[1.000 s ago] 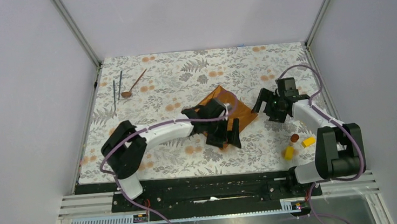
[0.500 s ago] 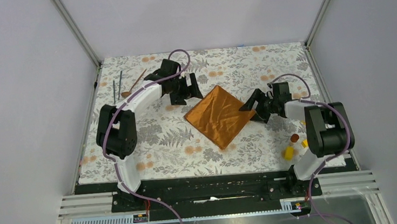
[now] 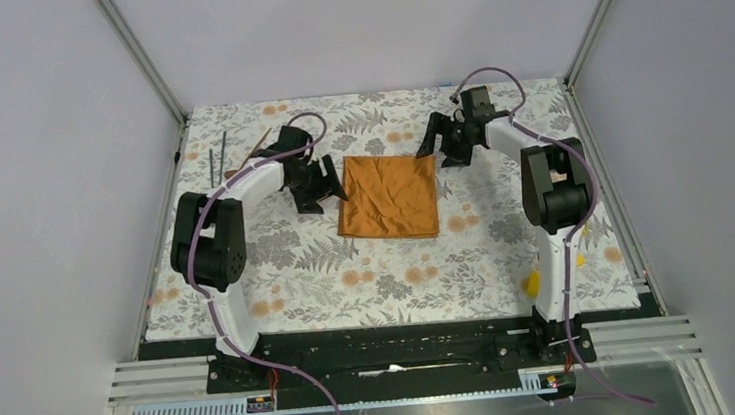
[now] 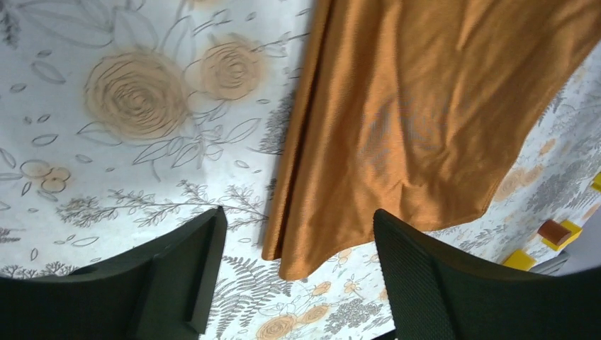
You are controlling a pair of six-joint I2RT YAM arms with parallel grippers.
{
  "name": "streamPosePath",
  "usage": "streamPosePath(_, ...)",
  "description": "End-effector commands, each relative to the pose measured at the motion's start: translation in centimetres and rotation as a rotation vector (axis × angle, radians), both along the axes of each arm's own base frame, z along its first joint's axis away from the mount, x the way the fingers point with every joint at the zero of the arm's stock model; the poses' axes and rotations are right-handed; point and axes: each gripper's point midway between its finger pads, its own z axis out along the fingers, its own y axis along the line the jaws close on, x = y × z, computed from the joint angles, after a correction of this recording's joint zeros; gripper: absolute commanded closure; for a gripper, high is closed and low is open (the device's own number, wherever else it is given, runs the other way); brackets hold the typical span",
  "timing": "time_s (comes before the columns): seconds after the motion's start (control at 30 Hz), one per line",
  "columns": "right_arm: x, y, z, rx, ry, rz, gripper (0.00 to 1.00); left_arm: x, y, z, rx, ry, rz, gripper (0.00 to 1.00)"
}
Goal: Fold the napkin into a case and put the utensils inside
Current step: Rotate the square-folded napkin at the center of the board.
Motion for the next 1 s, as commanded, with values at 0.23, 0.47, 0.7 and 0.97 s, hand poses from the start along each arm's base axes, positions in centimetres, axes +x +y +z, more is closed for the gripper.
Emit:
streamPosePath(0.23,-11.3,1.1,2.7,0.137,0.098,0.087,0.17,-2.9,0.1,-3.3,-0.042,0.043,-0.037,0.38)
streamPosePath(0.47,-16.7,0.1,0.4,0.126,0.165,0.092,0.34,-5.1,0.0,-5.2,-0.083,0.075,-0.008,0.55)
streamPosePath(0.7,-18.4,-0.7,-0.9,0.128,0.19,0.074,0.41,-9.6,-0.3,-6.7,-0.127,0.115,0.019,0.67)
streamPosePath(0.97,-17.8,-1.9,-1.5,0.146,0.196,0.038,0.49,-11.5,-0.1,-5.9,-0.149,0.111,0.025,0.65)
